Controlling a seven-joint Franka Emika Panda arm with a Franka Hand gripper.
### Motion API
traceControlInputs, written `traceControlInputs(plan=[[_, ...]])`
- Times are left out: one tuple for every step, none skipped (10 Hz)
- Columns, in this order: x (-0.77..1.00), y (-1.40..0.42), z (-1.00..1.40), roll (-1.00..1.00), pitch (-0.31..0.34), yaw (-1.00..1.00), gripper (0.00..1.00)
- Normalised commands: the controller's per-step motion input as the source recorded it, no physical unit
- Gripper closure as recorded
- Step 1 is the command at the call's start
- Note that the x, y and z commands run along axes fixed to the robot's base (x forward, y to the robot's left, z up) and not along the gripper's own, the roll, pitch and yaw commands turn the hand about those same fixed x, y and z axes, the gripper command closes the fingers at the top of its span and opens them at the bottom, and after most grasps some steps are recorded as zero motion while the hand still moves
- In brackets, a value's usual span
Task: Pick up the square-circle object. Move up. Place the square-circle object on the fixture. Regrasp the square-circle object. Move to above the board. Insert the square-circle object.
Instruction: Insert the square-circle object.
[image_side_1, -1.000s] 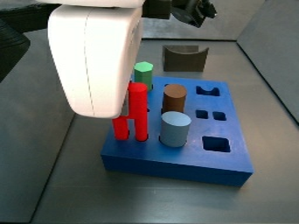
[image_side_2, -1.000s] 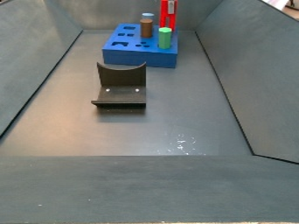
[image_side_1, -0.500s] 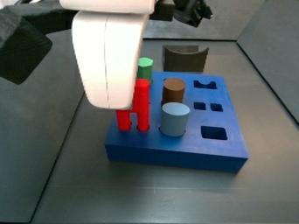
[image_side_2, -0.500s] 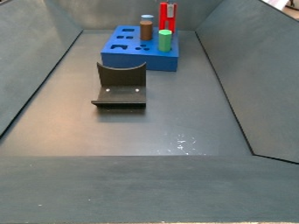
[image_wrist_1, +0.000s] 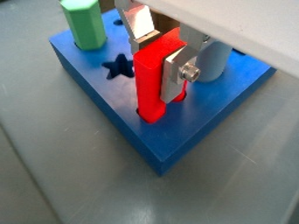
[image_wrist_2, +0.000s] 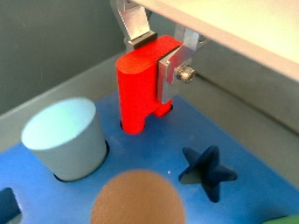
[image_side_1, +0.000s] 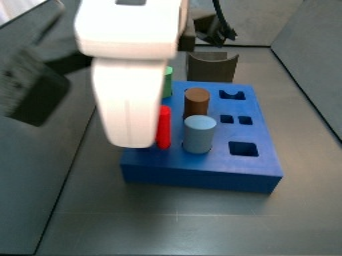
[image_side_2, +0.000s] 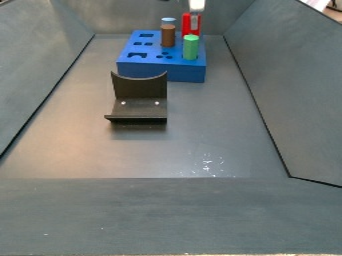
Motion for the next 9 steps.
traceControlInputs(plan=[[0.28, 0.23, -0.79, -0.07, -0.026, 0.05, 1.00], [0.21, 0.18, -0.82, -0.03, -0.013, 0.08, 1.00], [0.07, 0.08, -0.81, 0.00, -0.044, 0.08, 1.00], [-0.03, 0.00, 0.00, 0.00, -0.016, 0.00, 1.00], [0.00, 0.00, 0.00, 0.01, 0.000, 0.00, 1.00], [0.00, 0.00, 0.00, 0.01, 0.000, 0.00, 1.00], [0.00, 0.00, 0.00, 0.01, 0.000, 0.00, 1.00], [0.00, 0.00, 0.00, 0.01, 0.000, 0.00, 1.00], [0.00, 0.00, 0.00, 0.00, 0.000, 0.00, 1.00]])
